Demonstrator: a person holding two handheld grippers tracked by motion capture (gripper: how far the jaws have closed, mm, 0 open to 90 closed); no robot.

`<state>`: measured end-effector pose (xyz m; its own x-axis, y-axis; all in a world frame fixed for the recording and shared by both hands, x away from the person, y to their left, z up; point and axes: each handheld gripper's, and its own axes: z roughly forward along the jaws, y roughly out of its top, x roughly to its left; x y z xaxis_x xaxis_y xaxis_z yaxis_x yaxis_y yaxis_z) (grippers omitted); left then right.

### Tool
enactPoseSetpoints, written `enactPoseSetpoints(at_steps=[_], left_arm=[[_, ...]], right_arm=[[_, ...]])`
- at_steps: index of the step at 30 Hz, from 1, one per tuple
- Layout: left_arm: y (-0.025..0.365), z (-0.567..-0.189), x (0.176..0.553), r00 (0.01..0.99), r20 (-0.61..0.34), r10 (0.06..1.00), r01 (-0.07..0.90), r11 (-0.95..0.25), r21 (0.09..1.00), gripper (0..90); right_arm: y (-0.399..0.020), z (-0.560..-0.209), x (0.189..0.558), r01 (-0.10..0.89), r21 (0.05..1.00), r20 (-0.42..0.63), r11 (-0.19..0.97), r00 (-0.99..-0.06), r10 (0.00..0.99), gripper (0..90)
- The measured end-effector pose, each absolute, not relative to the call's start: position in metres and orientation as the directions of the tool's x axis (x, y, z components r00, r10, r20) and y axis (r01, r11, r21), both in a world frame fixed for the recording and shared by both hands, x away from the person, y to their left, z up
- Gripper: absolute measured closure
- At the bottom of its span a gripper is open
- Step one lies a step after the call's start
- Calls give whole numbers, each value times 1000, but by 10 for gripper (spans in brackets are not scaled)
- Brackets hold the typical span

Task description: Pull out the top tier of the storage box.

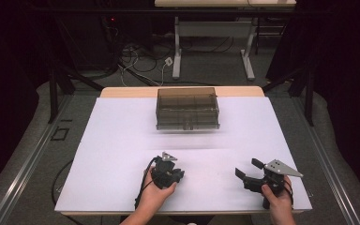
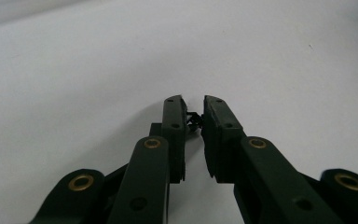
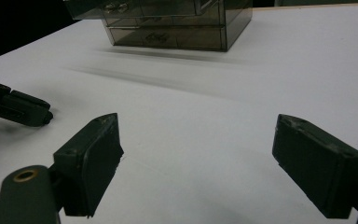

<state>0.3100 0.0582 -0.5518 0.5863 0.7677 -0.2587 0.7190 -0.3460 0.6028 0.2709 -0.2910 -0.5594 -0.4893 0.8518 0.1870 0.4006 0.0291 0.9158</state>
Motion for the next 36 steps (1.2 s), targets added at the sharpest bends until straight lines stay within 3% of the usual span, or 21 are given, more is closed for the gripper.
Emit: enactPoseSetpoints(at_steps=[36], left_arm=[[69,-530,322,559,-270,784,714,-290,637,792]], right_arm=[[-290,-561,272,404,914,186,31,-486,854,149]])
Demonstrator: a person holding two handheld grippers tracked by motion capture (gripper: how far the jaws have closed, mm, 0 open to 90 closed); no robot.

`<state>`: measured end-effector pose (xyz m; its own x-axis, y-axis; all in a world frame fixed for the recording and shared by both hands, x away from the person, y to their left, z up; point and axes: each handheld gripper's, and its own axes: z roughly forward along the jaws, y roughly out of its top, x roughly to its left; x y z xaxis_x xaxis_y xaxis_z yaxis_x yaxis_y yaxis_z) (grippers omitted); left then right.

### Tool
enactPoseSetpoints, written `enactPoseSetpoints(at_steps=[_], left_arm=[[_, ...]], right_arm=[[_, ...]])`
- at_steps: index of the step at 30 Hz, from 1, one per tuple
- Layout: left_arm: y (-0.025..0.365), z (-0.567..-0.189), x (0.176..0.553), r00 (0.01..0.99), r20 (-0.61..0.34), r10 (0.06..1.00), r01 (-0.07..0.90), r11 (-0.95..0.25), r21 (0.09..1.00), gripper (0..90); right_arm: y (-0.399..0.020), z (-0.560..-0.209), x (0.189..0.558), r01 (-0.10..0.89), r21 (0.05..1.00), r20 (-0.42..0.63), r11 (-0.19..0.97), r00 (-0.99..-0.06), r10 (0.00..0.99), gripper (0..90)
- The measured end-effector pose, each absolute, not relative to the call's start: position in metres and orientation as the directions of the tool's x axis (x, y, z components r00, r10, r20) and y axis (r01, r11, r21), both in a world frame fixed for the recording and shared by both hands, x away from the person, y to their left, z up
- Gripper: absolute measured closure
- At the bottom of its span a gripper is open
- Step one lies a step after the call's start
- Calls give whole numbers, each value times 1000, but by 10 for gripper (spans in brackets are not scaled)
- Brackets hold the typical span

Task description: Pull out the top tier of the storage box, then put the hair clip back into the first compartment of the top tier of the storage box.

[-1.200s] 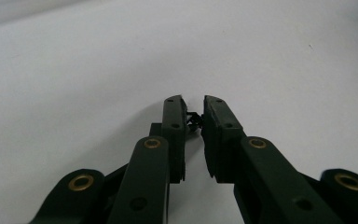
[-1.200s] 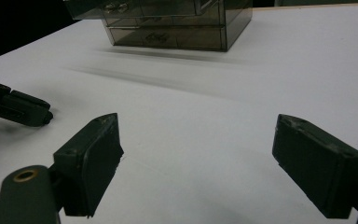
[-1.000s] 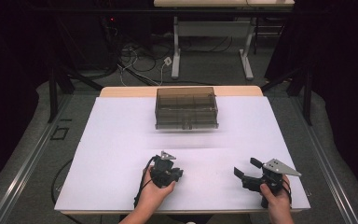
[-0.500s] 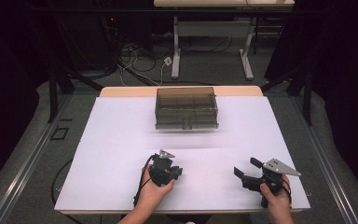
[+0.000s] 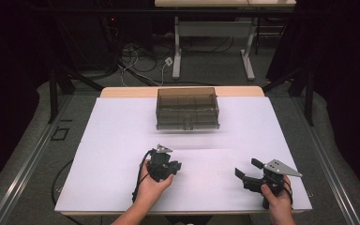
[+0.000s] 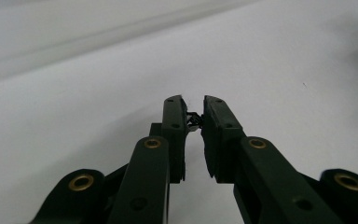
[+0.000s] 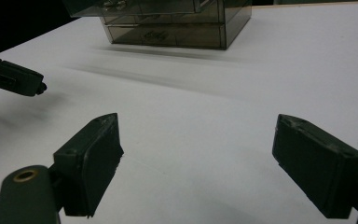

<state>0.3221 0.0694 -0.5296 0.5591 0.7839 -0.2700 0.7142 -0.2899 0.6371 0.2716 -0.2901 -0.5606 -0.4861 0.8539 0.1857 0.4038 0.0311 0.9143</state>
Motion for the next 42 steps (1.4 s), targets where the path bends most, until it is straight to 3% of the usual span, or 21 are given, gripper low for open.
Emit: enactPoseSetpoints(at_steps=[42], left_arm=[[85,-492,351,509,-297,808,714,-204,670,792]], right_arm=[[-287,-559,275,398,916,181,41,-503,845,148]])
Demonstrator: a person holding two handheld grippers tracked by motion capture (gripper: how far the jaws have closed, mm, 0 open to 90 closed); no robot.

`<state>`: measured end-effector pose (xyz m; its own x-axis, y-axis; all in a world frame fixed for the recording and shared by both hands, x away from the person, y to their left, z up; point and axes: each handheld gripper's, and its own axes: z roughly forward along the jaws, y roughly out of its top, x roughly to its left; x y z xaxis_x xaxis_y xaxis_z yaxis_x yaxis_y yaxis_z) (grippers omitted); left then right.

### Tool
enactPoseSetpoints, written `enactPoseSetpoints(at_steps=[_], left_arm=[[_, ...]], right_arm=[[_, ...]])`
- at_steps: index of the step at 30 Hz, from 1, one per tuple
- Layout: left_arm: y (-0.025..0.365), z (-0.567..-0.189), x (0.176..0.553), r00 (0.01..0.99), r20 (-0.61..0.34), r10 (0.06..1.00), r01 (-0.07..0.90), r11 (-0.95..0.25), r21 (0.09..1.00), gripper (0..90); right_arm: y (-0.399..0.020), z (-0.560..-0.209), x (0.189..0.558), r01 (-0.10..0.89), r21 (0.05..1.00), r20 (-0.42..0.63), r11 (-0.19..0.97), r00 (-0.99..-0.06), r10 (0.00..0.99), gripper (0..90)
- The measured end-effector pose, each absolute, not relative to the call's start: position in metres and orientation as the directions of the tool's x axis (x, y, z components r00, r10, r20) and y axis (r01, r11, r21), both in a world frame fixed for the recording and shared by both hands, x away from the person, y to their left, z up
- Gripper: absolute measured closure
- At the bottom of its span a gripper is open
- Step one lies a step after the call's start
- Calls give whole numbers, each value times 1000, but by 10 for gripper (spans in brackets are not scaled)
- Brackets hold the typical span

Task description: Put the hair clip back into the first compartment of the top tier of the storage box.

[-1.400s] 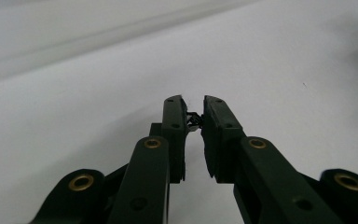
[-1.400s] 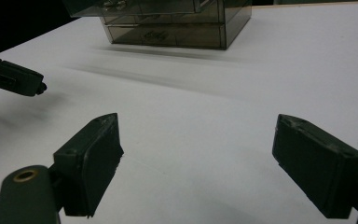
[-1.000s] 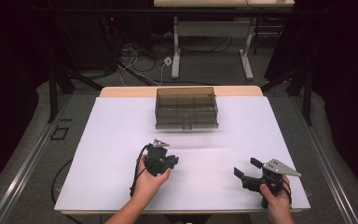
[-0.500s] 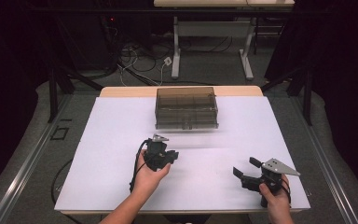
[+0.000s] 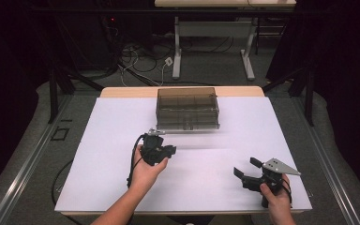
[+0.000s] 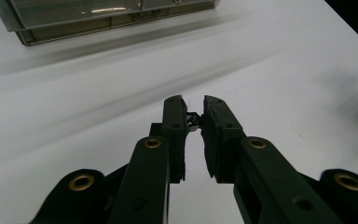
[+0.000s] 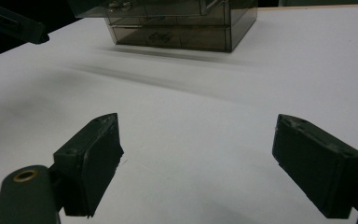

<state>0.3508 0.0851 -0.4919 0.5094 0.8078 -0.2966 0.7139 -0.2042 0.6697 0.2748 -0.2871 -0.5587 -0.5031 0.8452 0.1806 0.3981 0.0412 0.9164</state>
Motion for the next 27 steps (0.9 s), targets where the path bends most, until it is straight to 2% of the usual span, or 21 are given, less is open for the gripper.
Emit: enactPoseSetpoints(at_steps=[11,27], left_arm=[[93,-476,359,499,-279,820,700,-193,687,792],[86,-461,370,502,-234,833,680,-213,702,792]], right_arm=[[-282,-558,276,388,921,176,43,-511,842,149],[-284,-558,276,392,919,178,43,-509,842,149]])
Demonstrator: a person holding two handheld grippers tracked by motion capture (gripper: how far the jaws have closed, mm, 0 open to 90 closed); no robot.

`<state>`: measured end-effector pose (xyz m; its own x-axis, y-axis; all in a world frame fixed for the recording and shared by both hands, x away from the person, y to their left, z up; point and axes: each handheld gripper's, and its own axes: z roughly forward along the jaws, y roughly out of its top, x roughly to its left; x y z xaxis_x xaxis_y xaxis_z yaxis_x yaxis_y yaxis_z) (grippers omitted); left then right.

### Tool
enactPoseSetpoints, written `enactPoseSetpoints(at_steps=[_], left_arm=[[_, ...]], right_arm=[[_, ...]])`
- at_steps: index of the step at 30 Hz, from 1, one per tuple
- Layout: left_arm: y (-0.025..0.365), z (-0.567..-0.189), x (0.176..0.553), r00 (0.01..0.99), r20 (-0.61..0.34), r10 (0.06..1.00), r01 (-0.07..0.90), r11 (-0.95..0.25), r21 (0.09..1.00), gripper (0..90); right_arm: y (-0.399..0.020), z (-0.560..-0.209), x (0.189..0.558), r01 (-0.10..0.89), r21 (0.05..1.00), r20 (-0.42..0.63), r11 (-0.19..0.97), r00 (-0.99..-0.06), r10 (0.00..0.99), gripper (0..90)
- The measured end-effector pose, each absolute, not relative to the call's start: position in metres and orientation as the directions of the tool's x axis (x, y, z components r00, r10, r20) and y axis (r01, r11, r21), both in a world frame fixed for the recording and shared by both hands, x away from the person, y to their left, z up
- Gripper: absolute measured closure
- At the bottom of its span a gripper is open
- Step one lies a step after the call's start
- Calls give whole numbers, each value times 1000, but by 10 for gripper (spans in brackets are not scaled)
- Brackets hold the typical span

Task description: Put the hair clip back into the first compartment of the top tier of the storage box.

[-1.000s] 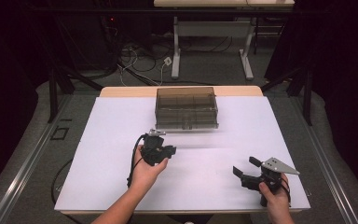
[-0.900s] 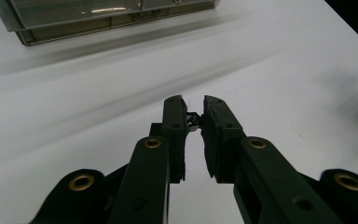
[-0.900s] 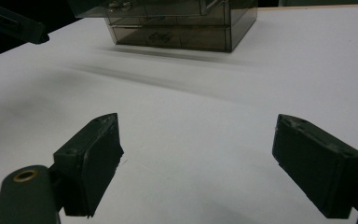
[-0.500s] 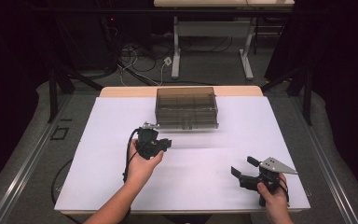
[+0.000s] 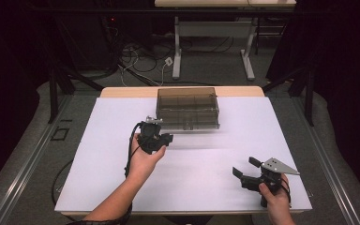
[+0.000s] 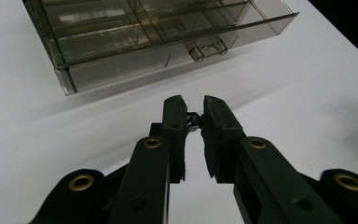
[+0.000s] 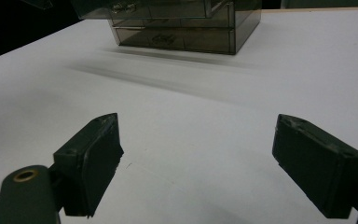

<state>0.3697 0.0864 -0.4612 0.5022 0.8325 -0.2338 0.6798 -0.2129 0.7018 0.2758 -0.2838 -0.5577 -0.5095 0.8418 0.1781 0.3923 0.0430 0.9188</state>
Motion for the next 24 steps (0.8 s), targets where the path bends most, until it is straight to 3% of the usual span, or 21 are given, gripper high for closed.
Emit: enactPoseSetpoints(at_steps=[24], left_arm=[[82,-441,387,492,-199,847,647,-203,735,792]], right_arm=[[-284,-558,276,393,919,182,39,-510,841,148]])
